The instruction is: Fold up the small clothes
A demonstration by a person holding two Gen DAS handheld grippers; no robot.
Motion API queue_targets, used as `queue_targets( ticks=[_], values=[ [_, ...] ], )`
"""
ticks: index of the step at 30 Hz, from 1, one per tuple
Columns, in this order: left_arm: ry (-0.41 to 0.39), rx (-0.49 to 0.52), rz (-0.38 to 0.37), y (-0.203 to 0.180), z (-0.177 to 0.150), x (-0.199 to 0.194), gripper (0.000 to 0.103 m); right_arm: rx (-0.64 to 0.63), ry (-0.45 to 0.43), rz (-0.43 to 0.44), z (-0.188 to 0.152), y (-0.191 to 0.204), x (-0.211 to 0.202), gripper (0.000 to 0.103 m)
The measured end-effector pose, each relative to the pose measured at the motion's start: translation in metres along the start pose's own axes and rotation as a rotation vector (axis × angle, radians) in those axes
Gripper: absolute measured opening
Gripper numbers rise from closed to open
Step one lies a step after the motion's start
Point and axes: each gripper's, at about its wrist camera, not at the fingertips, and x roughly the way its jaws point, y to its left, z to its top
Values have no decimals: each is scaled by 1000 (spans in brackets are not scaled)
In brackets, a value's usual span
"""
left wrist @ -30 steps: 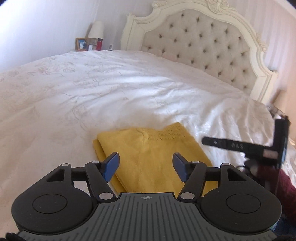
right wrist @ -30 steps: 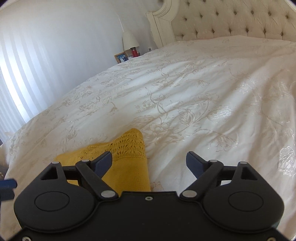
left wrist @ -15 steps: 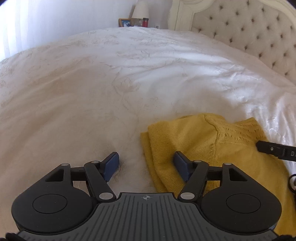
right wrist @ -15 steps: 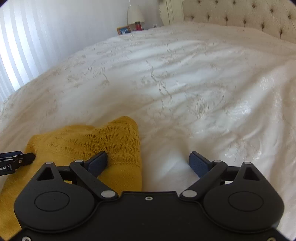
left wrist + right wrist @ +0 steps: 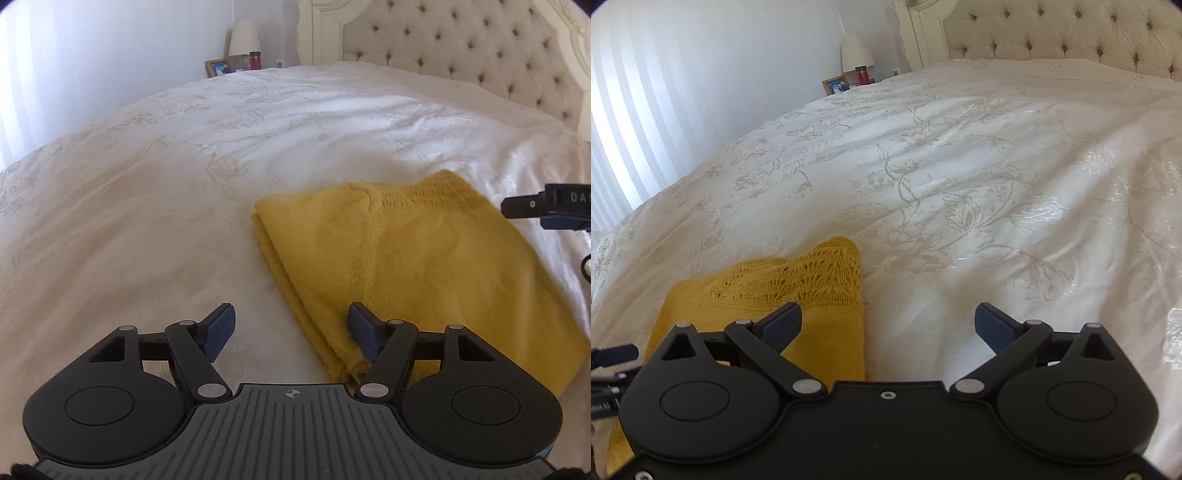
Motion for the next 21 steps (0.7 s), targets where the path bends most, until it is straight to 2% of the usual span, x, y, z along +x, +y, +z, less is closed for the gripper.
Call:
queue_targets(
  ticks=[7,10,13,15,17,19,21],
  values=[
    [19,-11,28,9,-17,-28,67,13,47,-8,-11,9,-46,102],
    [-42,-48,-6,9,-18,-47,67,-9,99,16,-20,19,-58,102],
    [-99,-23,-52,-4,-17,-60,67,-89,204,-7,-36,32,-53,102],
    [-115,-4,-78,-14,-16,-62,67,-138,352,-79,-49,37,-35,102],
    [-131,7,-89,-20,-16,-62,67,-135,404,-108,-51,37,-26,102],
    [-97,23,-81,-25,-18,-53,67,-114,412,-121,-49,35,-25,102],
    [0,24,-62,-25,-25,-38,67,-109,407,-132,-51,35,-27,102]
  ],
)
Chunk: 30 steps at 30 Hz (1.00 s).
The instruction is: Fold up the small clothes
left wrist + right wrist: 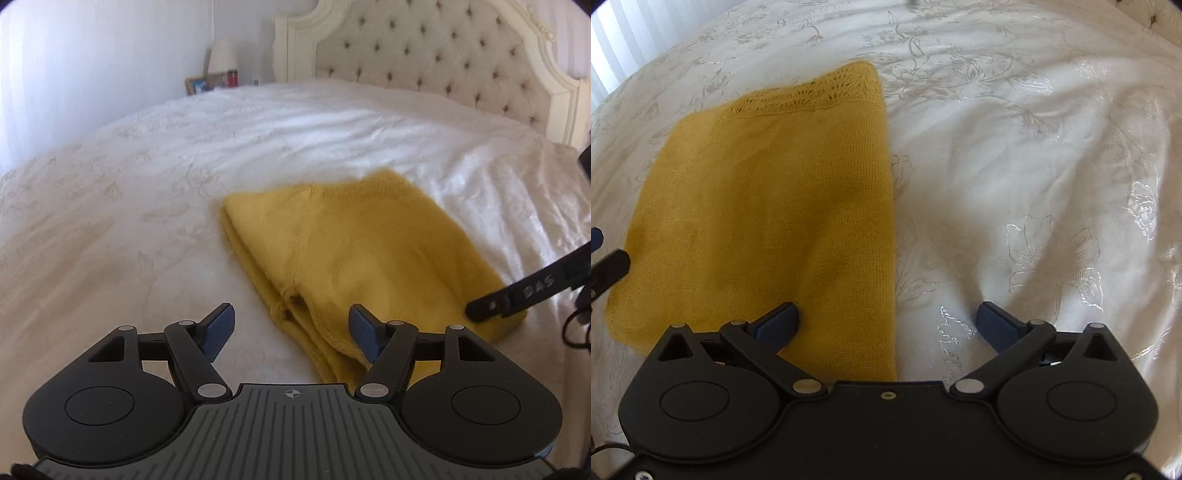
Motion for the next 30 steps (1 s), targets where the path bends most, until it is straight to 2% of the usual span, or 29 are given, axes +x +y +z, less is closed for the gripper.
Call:
queue_targets(
  ticks=[1,2,6,9,11,13,16,19,22,25,27,30],
  values=[
    [54,-3,-1,2,-5,8,67,4,-1,-3,-1,0,-1,102],
    [70,-14,-9,6,-11,11,67,9,-3,-8,-3,-1,-3,102],
    [45,-48,-25,17,-19,-6,68,0,-58,-45,-5,2,-23,102],
    [18,-102,-30,22,-18,-27,68,-9,-162,-36,-11,3,-54,102],
    [6,-116,-20,22,-17,-42,71,-2,-236,-20,-17,5,-75,102],
    [8,-123,-4,19,-15,-53,79,2,-288,5,-25,7,-91,102],
    [-40,-163,-6,16,-15,-76,79,9,-330,54,-35,8,-107,102],
    [-63,-159,38,4,-13,-93,79,26,-361,89,-47,11,-118,102],
    [-60,-107,118,-13,-11,-101,79,47,-368,46,-59,16,-124,102],
    [-58,-77,178,-28,-10,-106,79,49,-369,-68,-65,22,-130,102],
    [-52,-77,160,-32,-10,-107,79,28,-372,-115,-66,27,-131,102],
    [-22,-118,81,-29,-10,-105,79,17,-376,-76,-68,26,-130,102]
  ],
)
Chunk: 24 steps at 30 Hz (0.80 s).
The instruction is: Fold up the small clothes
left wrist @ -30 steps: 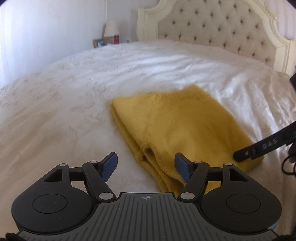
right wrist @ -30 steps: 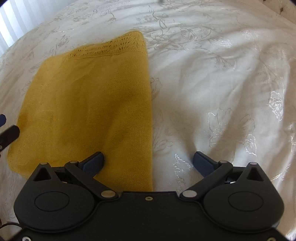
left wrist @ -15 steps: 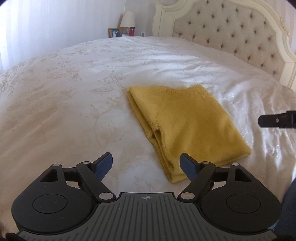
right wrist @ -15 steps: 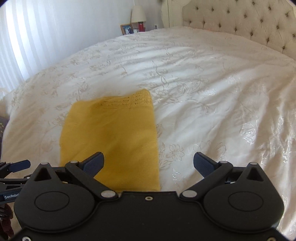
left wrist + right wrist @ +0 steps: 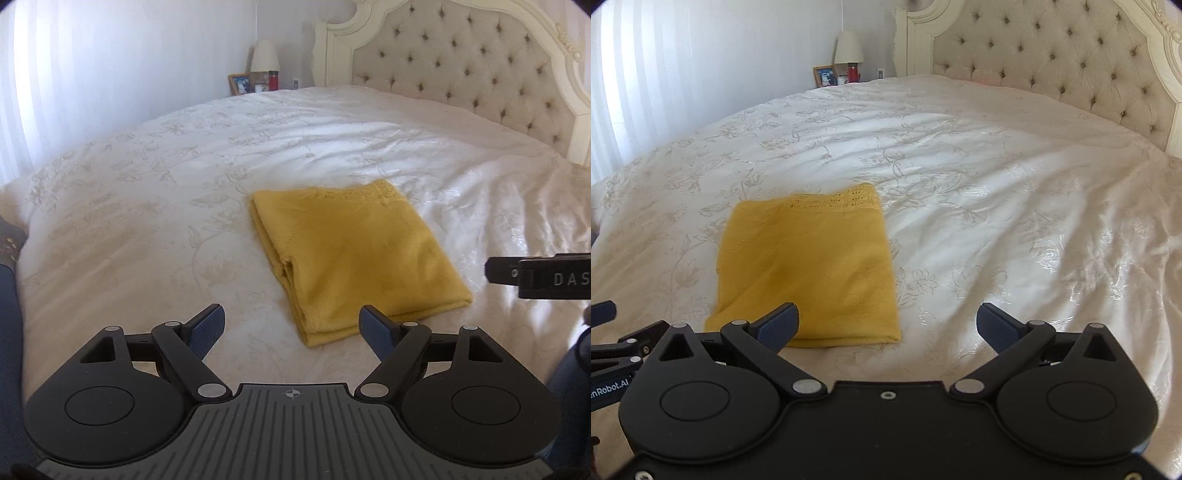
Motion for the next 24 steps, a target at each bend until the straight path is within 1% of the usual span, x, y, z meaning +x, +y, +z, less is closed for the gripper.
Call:
queue_targets(
  ticks=[2,5,9,11,13,20,24],
  values=[
    [31,-24,-16,2,0,3,79,14,15,31,-3,-2,2,102],
    [65,-34,-13,4,-1,8,79,38,22,58,-6,-3,3,102],
    [78,-29,17,3,-1,12,79,79,22,78,-7,-7,4,102],
    [85,-31,29,4,-1,12,79,99,32,80,-7,-8,6,102],
    [92,-35,25,4,0,12,79,107,34,79,-8,-8,7,102],
    [116,-42,17,2,0,14,79,88,44,83,-9,-3,8,102],
    [130,-47,12,0,0,15,79,99,45,93,-9,-6,9,102]
  ],
)
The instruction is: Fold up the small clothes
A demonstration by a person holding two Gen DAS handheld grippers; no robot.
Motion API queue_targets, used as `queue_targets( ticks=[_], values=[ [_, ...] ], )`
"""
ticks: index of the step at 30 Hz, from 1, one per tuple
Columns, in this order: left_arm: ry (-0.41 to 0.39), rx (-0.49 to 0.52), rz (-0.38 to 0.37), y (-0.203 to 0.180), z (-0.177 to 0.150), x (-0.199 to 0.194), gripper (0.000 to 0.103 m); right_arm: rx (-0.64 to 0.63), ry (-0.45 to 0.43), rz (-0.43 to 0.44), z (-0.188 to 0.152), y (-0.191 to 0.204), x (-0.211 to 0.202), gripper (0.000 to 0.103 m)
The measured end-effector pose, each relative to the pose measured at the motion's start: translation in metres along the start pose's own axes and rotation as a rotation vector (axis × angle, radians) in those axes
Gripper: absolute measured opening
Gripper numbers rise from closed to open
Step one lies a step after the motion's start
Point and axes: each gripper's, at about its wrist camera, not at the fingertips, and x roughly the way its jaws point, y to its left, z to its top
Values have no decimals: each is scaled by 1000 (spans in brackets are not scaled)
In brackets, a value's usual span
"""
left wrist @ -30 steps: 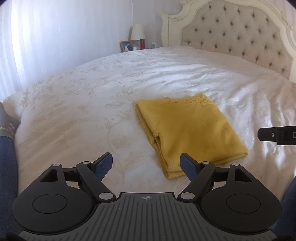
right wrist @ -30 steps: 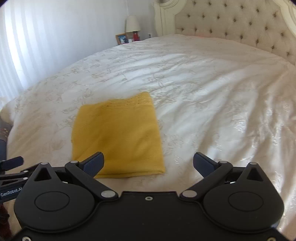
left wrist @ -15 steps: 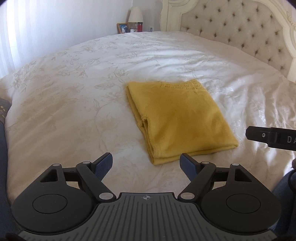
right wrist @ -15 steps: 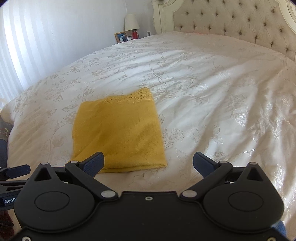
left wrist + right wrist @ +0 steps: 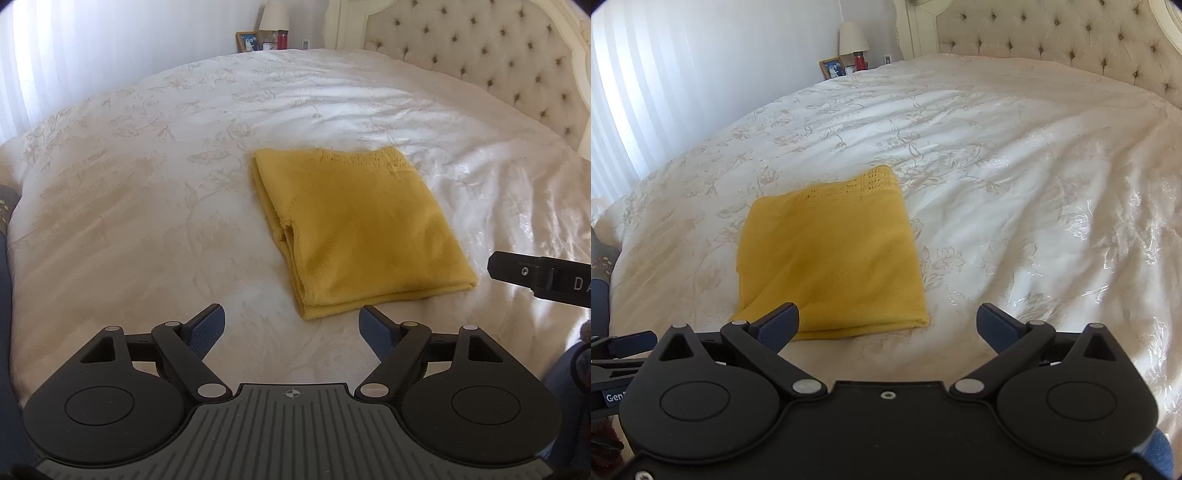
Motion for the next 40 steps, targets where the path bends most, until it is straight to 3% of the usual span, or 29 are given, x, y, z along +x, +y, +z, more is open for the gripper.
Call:
queue_targets(
  ticks=[40],
  values=[
    [-5,27,-11,-9,1,-1,79,24,3,13,-1,0,1,102]
  ],
)
